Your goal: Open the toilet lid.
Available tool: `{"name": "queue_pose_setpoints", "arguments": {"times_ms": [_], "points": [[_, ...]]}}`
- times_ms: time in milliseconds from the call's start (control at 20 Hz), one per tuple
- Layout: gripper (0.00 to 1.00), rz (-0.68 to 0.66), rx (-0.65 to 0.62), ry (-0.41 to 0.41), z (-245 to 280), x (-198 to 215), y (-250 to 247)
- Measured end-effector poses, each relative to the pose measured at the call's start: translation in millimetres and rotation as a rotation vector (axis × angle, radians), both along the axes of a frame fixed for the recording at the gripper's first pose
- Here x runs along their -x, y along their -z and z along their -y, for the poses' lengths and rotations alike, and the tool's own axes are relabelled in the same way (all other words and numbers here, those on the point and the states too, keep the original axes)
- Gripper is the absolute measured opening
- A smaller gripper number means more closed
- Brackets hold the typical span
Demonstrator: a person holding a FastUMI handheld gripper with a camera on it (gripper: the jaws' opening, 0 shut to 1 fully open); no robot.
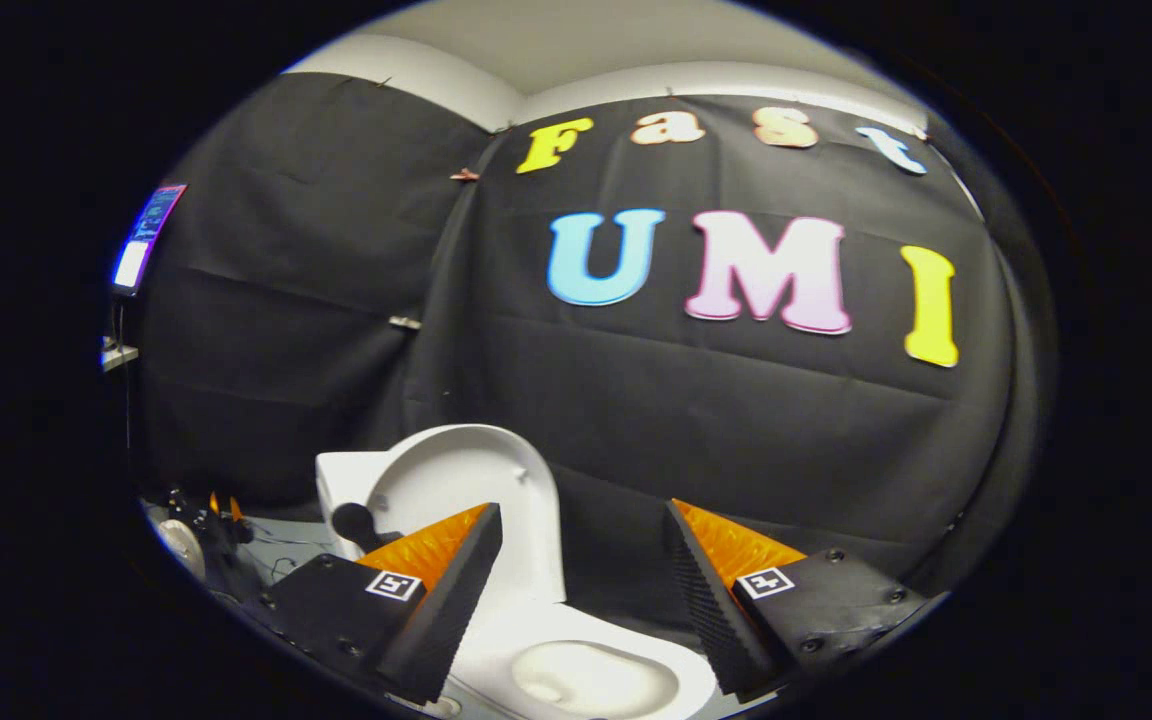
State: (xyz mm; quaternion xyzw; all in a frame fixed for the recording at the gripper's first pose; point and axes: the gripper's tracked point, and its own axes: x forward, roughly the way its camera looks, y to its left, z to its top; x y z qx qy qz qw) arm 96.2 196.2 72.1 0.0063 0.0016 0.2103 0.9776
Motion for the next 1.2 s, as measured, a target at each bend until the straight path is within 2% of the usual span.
{"name": "queue_pose_setpoints", "arguments": {"times_ms": [250,350,550,600,700,800,950,1200], "points": [[0.98,-0.018,-0.028,0.245,123.7,14.6,32.9],[0.98,-0.074,-0.030,0.333,169.2,29.7,58.3],[0.98,-0.070,-0.057,0.458,227.6,68.7,83.6],[0.98,-0.073,-0.064,0.477,236.3,71.0,86.1],[0.99,-0.106,-0.081,0.459,238.8,71.9,86.1],[0.99,-0.076,-0.107,0.481,252.8,65.5,73.6],[0.99,-0.108,-0.130,0.496,259.9,62.2,87.2],[0.99,-0.109,-0.095,0.491,259.0,61.4,93.5]]}}
